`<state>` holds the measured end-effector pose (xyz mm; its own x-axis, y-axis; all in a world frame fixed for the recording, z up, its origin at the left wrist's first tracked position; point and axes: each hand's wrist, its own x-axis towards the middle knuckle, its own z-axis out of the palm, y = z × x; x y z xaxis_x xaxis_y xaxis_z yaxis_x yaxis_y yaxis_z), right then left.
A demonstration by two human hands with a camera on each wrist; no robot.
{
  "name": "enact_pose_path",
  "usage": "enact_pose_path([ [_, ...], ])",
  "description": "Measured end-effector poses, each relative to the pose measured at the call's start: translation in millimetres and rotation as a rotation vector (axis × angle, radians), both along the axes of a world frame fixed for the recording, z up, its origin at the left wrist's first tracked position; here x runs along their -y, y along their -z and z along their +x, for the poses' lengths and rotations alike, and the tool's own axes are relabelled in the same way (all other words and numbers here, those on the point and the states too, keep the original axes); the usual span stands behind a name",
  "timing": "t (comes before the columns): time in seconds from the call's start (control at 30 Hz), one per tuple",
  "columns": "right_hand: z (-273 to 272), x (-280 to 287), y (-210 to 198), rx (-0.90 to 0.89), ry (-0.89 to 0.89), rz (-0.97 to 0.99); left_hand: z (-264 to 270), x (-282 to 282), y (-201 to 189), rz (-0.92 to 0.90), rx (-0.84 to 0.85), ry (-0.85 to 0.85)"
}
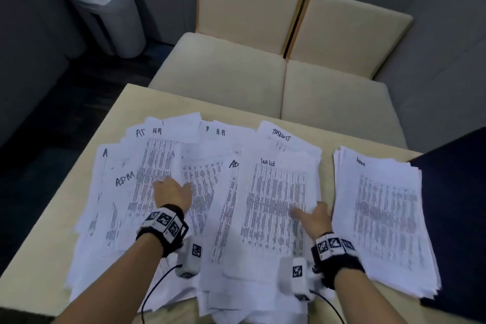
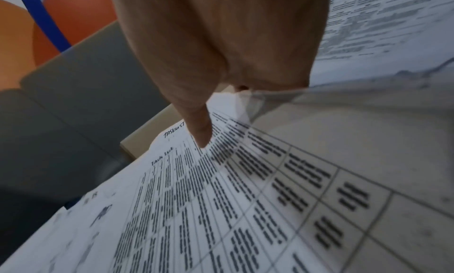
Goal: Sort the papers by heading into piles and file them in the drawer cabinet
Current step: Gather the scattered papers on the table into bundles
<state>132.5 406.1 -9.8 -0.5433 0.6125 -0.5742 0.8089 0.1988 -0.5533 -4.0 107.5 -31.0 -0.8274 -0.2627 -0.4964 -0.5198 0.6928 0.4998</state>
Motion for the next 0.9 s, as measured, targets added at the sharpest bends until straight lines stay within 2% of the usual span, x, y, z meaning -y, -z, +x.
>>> enact_pose_path([
  [0.13, -8.6, -5.5, -11.4, -0.067, -0.031, -0.101, -1.2, -9.6, -7.8, 0.147, -0.121, 0.097],
  [0.3, -16.7, -16.2, -50.3, -0.358, 0.161, -0.441, -15.6, -8.0, -20.6, 0.217, -0.068, -0.047],
  [0.4, -22.4, -26.2, -47.0, -0.386, 0.203, -0.511, -24.6, -4.8, -22.7, 0.169, -0.019, -0.061],
  [0.6, -39.7, -25.9, -14.2, -0.17, 0.041, -0.38, -39.7, -12.6, -13.0, 0.211, -0.099, 0.023],
  [0.73, -49.0, -34.4, 6.1, -0.064, -0.068, -0.154, -49.7, -16.2, -8.9, 0.211, -0.023, 0.0],
  [0.8, -52.5, -41.3, -5.4, -0.027, -0.122, 0.049, -52.1, -17.1, -6.1, 0.217, -0.003, -0.012],
  [0.9, -53.4, -62.3, -48.4, -0.052, -0.099, 0.245, -53.4, -16.6, -5.0, 0.231, 0.008, -0.024],
])
